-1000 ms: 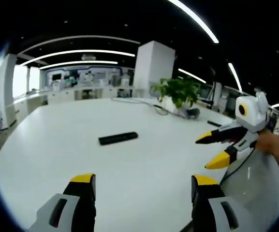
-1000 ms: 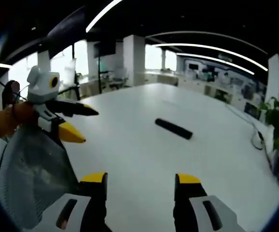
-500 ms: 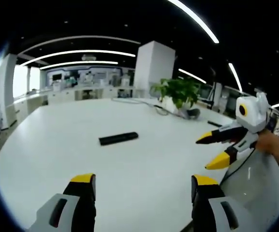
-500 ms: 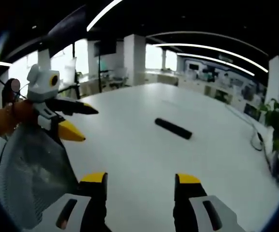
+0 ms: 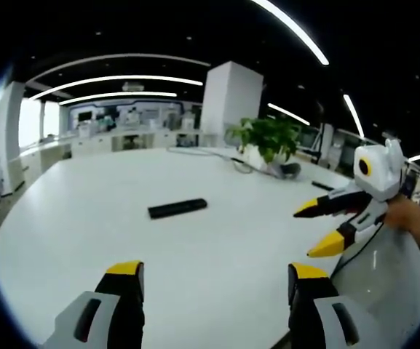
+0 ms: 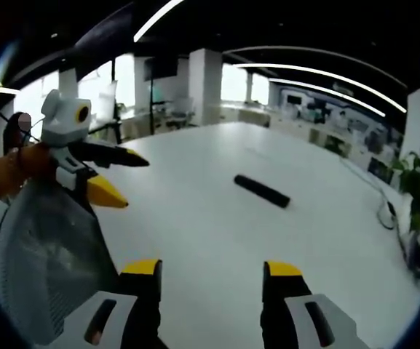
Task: Press the specified remote control buttons in sequence, fully releasing each button before pressing the next.
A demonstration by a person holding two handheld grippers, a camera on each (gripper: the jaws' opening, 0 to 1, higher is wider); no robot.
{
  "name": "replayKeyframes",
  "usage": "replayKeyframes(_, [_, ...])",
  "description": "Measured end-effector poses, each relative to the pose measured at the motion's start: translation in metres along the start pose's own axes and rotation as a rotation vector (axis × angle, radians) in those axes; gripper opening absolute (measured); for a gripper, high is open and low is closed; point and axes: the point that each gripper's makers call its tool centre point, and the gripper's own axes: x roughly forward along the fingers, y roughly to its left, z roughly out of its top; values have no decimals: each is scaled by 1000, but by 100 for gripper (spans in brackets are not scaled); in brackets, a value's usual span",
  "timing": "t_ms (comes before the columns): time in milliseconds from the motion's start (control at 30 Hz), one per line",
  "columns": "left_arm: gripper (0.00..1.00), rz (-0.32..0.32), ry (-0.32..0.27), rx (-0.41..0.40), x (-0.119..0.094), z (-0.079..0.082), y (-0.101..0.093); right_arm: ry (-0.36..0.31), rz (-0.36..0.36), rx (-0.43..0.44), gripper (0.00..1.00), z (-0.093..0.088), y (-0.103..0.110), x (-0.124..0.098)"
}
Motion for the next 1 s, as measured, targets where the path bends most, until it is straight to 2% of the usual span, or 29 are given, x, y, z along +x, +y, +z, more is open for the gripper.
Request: replayKeyframes(1000, [84, -4, 2, 1, 1, -1, -1, 21, -19, -19, 53, -3, -3, 1])
